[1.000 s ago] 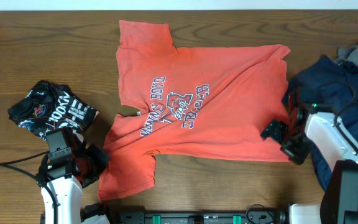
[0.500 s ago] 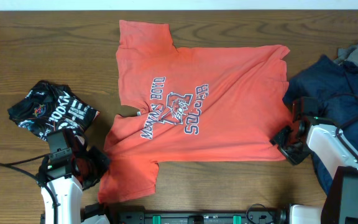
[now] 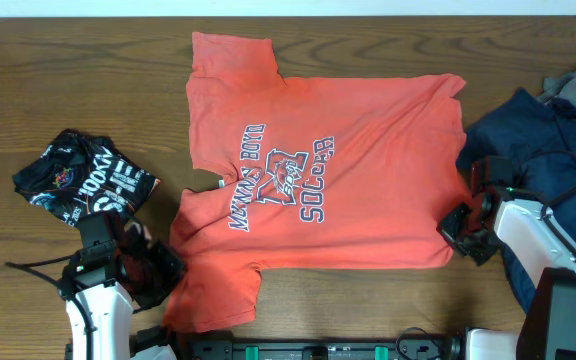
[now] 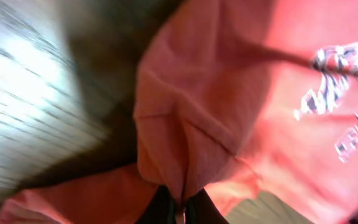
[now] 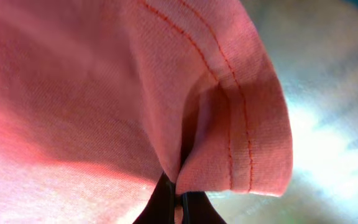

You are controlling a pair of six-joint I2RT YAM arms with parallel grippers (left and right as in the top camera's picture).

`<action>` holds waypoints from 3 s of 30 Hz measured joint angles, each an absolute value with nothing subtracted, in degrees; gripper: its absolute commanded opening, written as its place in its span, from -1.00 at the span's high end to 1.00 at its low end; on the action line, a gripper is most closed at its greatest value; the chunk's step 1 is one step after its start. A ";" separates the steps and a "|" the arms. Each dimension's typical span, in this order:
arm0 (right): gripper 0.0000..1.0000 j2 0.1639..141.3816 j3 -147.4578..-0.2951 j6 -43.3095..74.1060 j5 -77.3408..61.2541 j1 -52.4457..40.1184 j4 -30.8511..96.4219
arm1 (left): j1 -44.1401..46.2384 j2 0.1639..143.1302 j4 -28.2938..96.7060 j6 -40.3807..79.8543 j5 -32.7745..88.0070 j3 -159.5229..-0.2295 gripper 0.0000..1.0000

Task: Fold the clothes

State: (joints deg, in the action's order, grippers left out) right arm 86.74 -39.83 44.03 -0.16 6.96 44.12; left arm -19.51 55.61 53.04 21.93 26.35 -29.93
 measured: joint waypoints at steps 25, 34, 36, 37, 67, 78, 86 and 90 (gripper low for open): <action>0.73 68.07 -39.81 35.11 -0.38 6.96 51.22 | -19.66 55.61 63.68 14.72 42.00 -36.71 0.88; 0.05 68.07 -39.11 37.80 3.90 6.96 55.33 | -20.27 55.61 62.06 13.61 38.76 -37.45 0.88; 0.04 68.07 -37.58 39.97 5.67 6.96 53.34 | -20.27 55.61 62.11 13.50 37.58 -37.45 0.88; 0.04 68.07 -36.67 40.73 6.44 6.98 52.16 | -20.27 55.61 62.13 13.45 37.10 -37.45 0.88; 0.98 67.26 -29.67 46.04 7.05 12.64 47.31 | -20.27 55.61 63.20 13.43 37.15 -38.94 0.88; 0.98 67.26 -46.19 35.97 7.60 12.64 48.42 | -20.25 55.64 52.14 19.77 43.38 -46.63 0.88; 0.98 69.23 -46.19 33.85 7.51 12.64 45.65 | -20.25 56.62 41.04 28.62 48.86 -46.65 0.88; 0.98 71.70 -46.19 32.56 6.98 12.64 42.61 | -20.25 58.92 39.31 30.04 49.34 -46.65 0.88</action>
State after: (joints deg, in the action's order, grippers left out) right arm 71.70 -46.19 32.56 6.98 12.64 42.61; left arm -20.25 58.92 39.31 30.04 49.34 -46.65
